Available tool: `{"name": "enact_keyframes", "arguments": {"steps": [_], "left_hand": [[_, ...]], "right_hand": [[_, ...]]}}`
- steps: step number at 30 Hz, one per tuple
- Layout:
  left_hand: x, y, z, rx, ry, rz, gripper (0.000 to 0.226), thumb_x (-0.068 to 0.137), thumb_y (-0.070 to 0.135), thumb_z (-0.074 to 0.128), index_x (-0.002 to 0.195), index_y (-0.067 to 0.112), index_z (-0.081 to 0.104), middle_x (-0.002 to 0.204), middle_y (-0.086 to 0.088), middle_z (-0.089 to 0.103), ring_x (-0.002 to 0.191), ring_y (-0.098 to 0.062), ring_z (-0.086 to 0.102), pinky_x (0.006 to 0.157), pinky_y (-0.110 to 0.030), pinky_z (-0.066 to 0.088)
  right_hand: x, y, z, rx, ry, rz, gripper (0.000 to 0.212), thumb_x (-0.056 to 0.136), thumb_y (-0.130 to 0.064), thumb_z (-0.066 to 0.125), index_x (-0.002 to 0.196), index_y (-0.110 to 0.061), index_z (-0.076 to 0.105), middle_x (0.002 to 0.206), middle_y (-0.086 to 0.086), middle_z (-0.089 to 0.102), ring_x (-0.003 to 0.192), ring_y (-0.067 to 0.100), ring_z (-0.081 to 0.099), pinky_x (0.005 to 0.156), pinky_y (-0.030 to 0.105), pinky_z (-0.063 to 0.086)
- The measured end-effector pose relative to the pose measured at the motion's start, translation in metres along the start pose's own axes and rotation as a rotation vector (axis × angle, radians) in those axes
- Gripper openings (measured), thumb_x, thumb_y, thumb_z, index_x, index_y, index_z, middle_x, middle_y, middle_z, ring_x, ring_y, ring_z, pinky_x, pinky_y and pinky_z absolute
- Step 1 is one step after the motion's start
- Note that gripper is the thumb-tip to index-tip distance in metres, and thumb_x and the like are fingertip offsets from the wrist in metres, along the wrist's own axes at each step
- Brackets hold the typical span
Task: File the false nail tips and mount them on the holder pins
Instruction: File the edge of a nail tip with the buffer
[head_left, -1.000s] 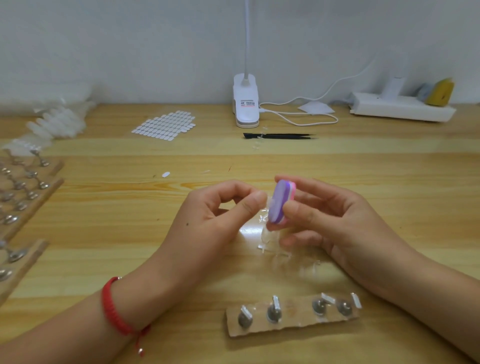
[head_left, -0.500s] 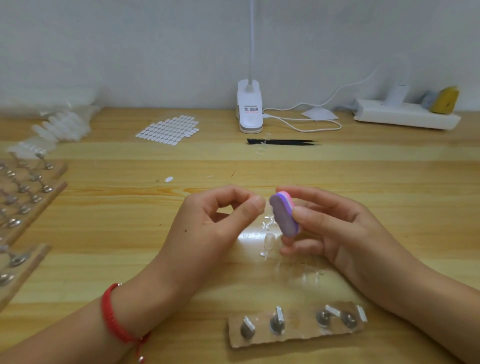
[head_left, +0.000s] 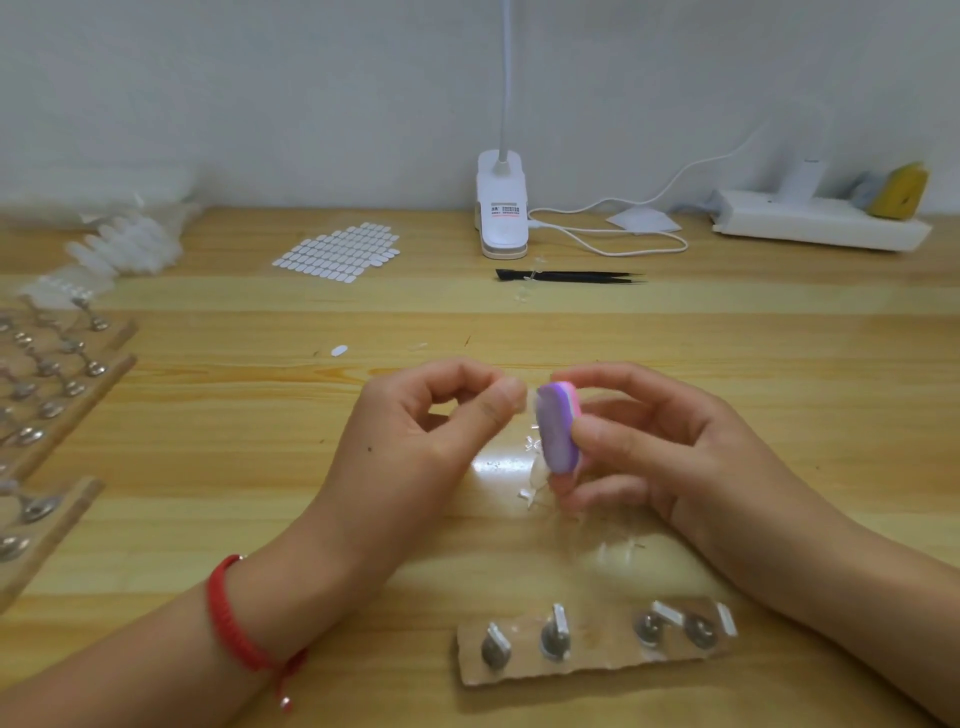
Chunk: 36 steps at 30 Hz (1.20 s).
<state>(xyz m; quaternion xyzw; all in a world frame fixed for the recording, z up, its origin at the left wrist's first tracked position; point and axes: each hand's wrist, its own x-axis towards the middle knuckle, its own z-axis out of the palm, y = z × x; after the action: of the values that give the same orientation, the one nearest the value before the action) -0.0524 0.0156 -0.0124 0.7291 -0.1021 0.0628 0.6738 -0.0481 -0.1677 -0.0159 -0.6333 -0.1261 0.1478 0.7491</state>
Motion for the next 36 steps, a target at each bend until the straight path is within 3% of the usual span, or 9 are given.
{"name": "enact_keyframes", "arguments": {"steps": [3,7,11,16,20,24,29,33,36], "left_hand": [[-0.0018,0.0001,0.0021,0.053,-0.132,-0.002,0.02,0.077,0.03,0.073,0.067,0.013,0.069,0.058,0.002,0.047,0.04,0.0,0.029,0.041,-0.009,0.025],[-0.0008,-0.0006,0.0008,0.003,-0.02,0.0,0.021,0.072,0.032,0.071,0.066,0.014,0.066,0.044,0.013,0.043,0.037,0.0,0.033,0.041,-0.006,0.026],[-0.0012,-0.0018,0.0021,0.055,-0.075,0.014,0.017,0.075,0.03,0.069,0.067,0.016,0.067,0.06,-0.018,0.038,0.046,-0.006,0.028,0.044,-0.012,0.026],[-0.0008,-0.0011,0.0007,0.001,-0.006,0.026,0.02,0.072,0.033,0.069,0.065,0.015,0.064,0.043,0.011,0.042,0.039,-0.001,0.032,0.042,-0.007,0.027],[-0.0027,-0.0015,0.0026,0.076,-0.148,0.026,0.018,0.076,0.028,0.065,0.067,0.012,0.068,0.069,-0.028,0.046,0.051,-0.014,0.033,0.047,-0.018,0.026],[-0.0019,-0.0021,0.0006,0.018,-0.022,0.037,0.017,0.075,0.027,0.065,0.063,0.016,0.065,0.059,-0.017,0.033,0.044,-0.006,0.028,0.044,-0.012,0.025],[-0.0013,-0.0063,0.0026,0.061,-0.09,0.043,0.02,0.077,0.031,0.066,0.073,0.011,0.067,0.066,-0.031,0.047,0.057,-0.028,0.037,0.057,-0.026,0.032],[0.0007,-0.0057,0.0002,0.017,0.038,0.048,0.026,0.074,0.037,0.073,0.065,0.013,0.068,0.053,-0.013,0.026,0.044,-0.007,0.026,0.046,-0.01,0.026],[-0.0006,-0.0048,0.0015,0.03,-0.014,0.04,0.023,0.074,0.032,0.073,0.068,0.01,0.068,0.054,-0.022,0.03,0.051,-0.016,0.029,0.051,-0.017,0.028]], "right_hand": [[0.0017,-0.0015,-0.0008,0.005,0.003,0.013,0.034,0.073,-0.029,0.08,0.106,-0.027,0.075,0.093,0.01,0.074,0.074,0.019,0.071,0.067,0.029,0.059],[0.0016,-0.0005,-0.0023,-0.008,-0.025,0.035,0.034,0.071,-0.029,0.08,0.105,-0.027,0.076,0.093,0.008,0.074,0.072,0.018,0.07,0.067,0.027,0.058],[0.0012,-0.002,-0.0012,0.0,-0.017,0.021,0.035,0.07,-0.027,0.082,0.105,-0.026,0.075,0.09,0.009,0.074,0.073,0.02,0.071,0.065,0.027,0.058],[0.0016,-0.0012,-0.0026,0.007,-0.028,0.036,0.034,0.071,-0.027,0.081,0.105,-0.025,0.076,0.09,0.009,0.074,0.071,0.018,0.071,0.064,0.025,0.058],[0.0028,-0.0019,-0.0018,-0.004,-0.047,0.04,0.033,0.074,-0.029,0.079,0.107,-0.028,0.075,0.094,0.008,0.075,0.075,0.017,0.071,0.066,0.026,0.058],[0.0027,-0.0025,-0.0026,-0.003,-0.071,0.059,0.029,0.078,-0.027,0.079,0.106,-0.024,0.074,0.093,0.01,0.073,0.075,0.019,0.071,0.067,0.026,0.058],[0.0017,-0.0037,-0.0028,0.009,-0.067,0.051,0.028,0.074,-0.025,0.079,0.102,-0.026,0.075,0.091,0.012,0.074,0.076,0.024,0.073,0.063,0.027,0.058],[0.0002,-0.0043,-0.0021,0.02,-0.1,0.056,0.034,0.068,-0.033,0.081,0.1,-0.024,0.074,0.091,0.011,0.074,0.079,0.028,0.074,0.062,0.025,0.058],[0.0011,-0.001,-0.0024,0.055,-0.055,0.031,0.038,0.064,-0.035,0.085,0.098,-0.023,0.074,0.091,0.012,0.074,0.077,0.026,0.074,0.062,0.026,0.058]]}}
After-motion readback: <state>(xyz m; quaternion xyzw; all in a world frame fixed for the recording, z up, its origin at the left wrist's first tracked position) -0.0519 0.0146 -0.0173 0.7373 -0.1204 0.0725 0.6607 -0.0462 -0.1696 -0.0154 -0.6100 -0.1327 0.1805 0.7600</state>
